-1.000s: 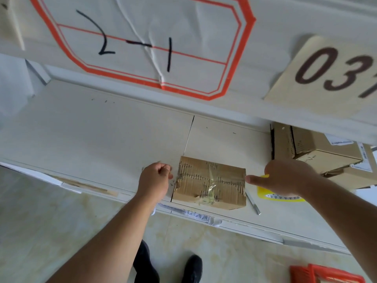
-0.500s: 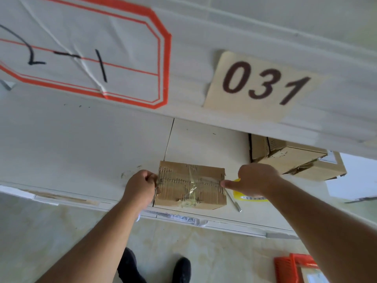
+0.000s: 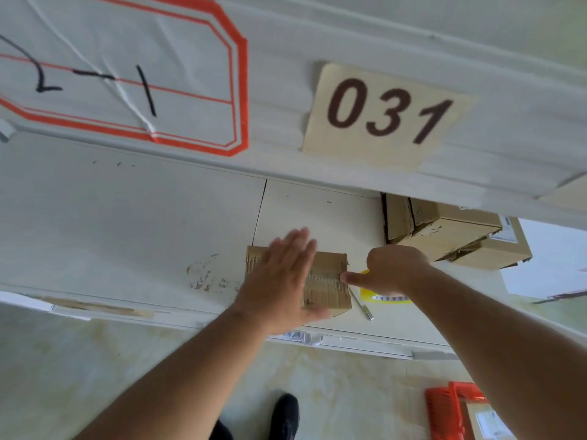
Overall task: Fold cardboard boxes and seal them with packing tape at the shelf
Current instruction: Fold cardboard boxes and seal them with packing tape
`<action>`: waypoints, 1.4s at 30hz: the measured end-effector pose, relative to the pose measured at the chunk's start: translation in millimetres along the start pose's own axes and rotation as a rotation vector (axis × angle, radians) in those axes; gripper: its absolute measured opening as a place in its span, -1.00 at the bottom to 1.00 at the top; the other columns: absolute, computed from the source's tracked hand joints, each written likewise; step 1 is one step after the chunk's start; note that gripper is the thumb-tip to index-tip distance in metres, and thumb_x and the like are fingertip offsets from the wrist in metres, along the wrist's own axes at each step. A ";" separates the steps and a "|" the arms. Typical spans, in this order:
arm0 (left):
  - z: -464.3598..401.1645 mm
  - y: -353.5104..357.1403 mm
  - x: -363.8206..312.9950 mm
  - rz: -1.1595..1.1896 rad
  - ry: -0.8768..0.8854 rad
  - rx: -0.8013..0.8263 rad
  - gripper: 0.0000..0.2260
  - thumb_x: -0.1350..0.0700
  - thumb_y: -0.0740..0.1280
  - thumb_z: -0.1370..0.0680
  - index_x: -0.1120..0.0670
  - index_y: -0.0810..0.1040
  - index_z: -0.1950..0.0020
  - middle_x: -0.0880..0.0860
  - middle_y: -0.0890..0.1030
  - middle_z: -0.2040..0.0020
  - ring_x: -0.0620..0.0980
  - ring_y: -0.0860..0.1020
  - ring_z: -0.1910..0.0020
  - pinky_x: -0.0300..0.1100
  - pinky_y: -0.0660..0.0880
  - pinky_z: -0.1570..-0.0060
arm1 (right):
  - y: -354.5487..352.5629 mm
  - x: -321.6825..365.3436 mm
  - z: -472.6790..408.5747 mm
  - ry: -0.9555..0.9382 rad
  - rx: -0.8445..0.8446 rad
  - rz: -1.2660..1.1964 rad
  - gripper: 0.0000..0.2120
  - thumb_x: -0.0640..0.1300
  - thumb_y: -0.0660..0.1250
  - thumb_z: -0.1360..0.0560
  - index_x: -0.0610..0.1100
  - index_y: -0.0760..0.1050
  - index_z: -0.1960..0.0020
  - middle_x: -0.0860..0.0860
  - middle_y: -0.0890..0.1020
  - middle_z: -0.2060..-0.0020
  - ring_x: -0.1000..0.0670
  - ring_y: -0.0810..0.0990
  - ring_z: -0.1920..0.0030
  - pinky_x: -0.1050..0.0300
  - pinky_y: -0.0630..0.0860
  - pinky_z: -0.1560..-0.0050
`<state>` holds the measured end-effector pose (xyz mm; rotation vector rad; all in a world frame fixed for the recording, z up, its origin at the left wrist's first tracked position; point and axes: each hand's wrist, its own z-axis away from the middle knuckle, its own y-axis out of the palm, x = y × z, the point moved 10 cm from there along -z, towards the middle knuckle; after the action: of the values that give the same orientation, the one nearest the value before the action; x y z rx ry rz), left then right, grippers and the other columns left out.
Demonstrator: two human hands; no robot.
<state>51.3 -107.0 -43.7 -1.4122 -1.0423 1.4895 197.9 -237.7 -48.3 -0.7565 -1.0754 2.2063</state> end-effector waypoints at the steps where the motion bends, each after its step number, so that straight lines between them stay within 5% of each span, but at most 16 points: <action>1: -5.5 17.0 -7.4 -0.066 0.014 0.101 0.10 -0.57 0.13 -0.45 0.10 -0.26 -0.68 0.13 -0.32 -0.67 0.09 -0.33 -0.64 0.10 -0.24 -0.62 | -0.9 -0.2 -0.7 0.004 -0.004 0.000 -0.22 0.65 0.03 -0.42 -0.05 0.56 0.21 0.05 0.63 0.26 0.02 0.62 0.19 0.08 0.55 0.07; 4: -10.7 44.9 -5.9 -0.192 0.013 0.188 0.03 -0.56 -0.01 -0.50 0.08 -0.42 -0.63 0.13 -0.46 -0.61 0.10 -0.48 -0.58 0.17 -0.29 -0.59 | 5.2 -5.1 -3.8 0.015 0.000 -0.044 -0.18 0.67 0.03 -0.40 -0.07 0.58 0.22 0.04 0.64 0.29 0.02 0.62 0.22 0.09 0.54 0.12; 10: -11.1 50.1 -2.0 -0.208 0.008 0.187 -0.07 -0.49 -0.04 -0.56 0.05 -0.42 -0.63 0.12 -0.44 -0.62 0.09 -0.46 -0.59 0.17 -0.29 -0.58 | 45.1 -11.2 -12.8 0.022 0.084 -0.349 0.04 0.79 -0.13 -0.20 -0.15 0.57 0.23 -0.04 0.62 0.26 -0.03 0.61 0.20 0.01 0.52 0.10; 16: -39.9 40.5 -33.7 -0.160 0.017 0.185 0.05 -0.38 0.33 -0.43 -0.01 -0.25 -0.65 0.12 -0.12 -0.67 0.16 -0.06 -0.65 0.28 -0.12 -0.58 | 53.8 -9.0 -12.0 0.016 0.103 -0.429 -0.17 0.67 0.07 -0.40 -0.11 0.57 0.26 -0.01 0.60 0.30 -0.01 0.59 0.22 0.01 0.48 0.12; 21: -61.2 31.1 -51.3 -0.145 0.029 0.169 0.06 -0.33 0.40 -0.33 -0.09 -0.17 -0.63 0.08 0.27 -0.44 0.16 0.27 -0.44 0.24 0.06 -0.54 | 25.5 -18.6 7.0 0.032 0.088 -0.393 -0.10 0.70 0.03 -0.36 -0.09 0.63 0.03 0.03 0.65 0.18 0.01 0.61 0.12 0.01 0.55 -0.01; 24: -48.7 1.7 -46.1 0.061 0.085 0.070 0.10 -0.39 0.39 -0.31 -0.14 -0.19 -0.65 -0.01 0.23 -0.40 0.07 0.23 -0.46 0.20 0.04 -0.58 | -18.0 -32.8 34.7 -0.029 0.064 -0.477 -0.31 0.57 0.15 -0.47 -0.04 0.63 0.06 0.02 0.64 0.14 -0.02 0.62 0.07 0.04 0.53 0.03; 27: -25.4 -19.6 -33.6 0.392 0.074 -0.032 0.15 -0.32 0.47 -0.29 -0.16 -0.19 -0.66 -0.04 0.21 -0.40 -0.02 0.20 -0.47 -0.05 0.22 -0.53 | -60.8 -43.0 67.6 -0.072 0.043 -0.666 -0.49 0.55 0.26 -0.35 0.15 0.59 0.08 0.07 0.64 0.08 0.02 0.61 0.00 0.05 0.53 -0.03; 30: -0.2 -21.5 -5.0 0.596 -0.020 -0.106 0.12 -0.26 0.54 -0.28 -0.11 -0.04 -0.67 -0.04 0.20 -0.43 -0.18 0.23 -0.49 -0.21 0.32 -0.48 | -90.4 -10.3 86.9 -0.159 0.069 -0.707 -0.62 0.40 0.32 -0.48 0.12 0.57 -0.04 0.00 0.67 0.07 0.04 0.61 0.07 0.09 0.48 0.01; 33: 23.5 -30.4 28.0 0.501 -0.074 -0.082 0.05 -0.25 0.56 -0.27 -0.08 0.11 -0.63 -0.09 0.20 -0.48 -0.19 0.26 -0.50 -0.10 0.36 -0.47 | -118.8 41.5 86.2 -0.255 -0.038 -0.611 -0.59 0.42 0.28 -0.51 0.10 0.58 -0.04 0.11 0.65 0.11 0.07 0.63 0.07 0.09 0.55 -0.01; 37: 44.9 -37.0 51.0 0.253 -0.083 0.070 0.12 -0.33 0.56 -0.29 -0.17 -0.04 -0.66 -0.21 -0.05 -0.63 -0.24 0.03 -0.59 -0.36 0.07 -0.48 | -131.1 107.8 80.0 -0.376 -0.068 -0.577 -0.51 0.43 0.24 -0.53 0.00 0.55 0.06 0.11 0.58 0.19 0.02 0.59 0.09 0.07 0.47 0.14; 42: 44.6 -40.9 58.5 0.433 -0.176 0.062 0.02 -0.24 0.66 -0.23 -0.36 0.07 -0.50 -0.40 0.10 -0.32 -0.32 0.26 -0.33 -0.24 0.34 -0.41 | -142.8 131.8 73.7 -0.401 -0.082 -0.591 -0.48 0.40 0.28 -0.51 -0.06 0.62 0.08 0.04 0.62 0.18 0.03 0.60 0.14 0.07 0.51 0.17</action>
<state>5.2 -39.8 -22.8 -1.5497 -0.8139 1.9694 91.3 -109.5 75.8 0.0053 -1.3738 1.8330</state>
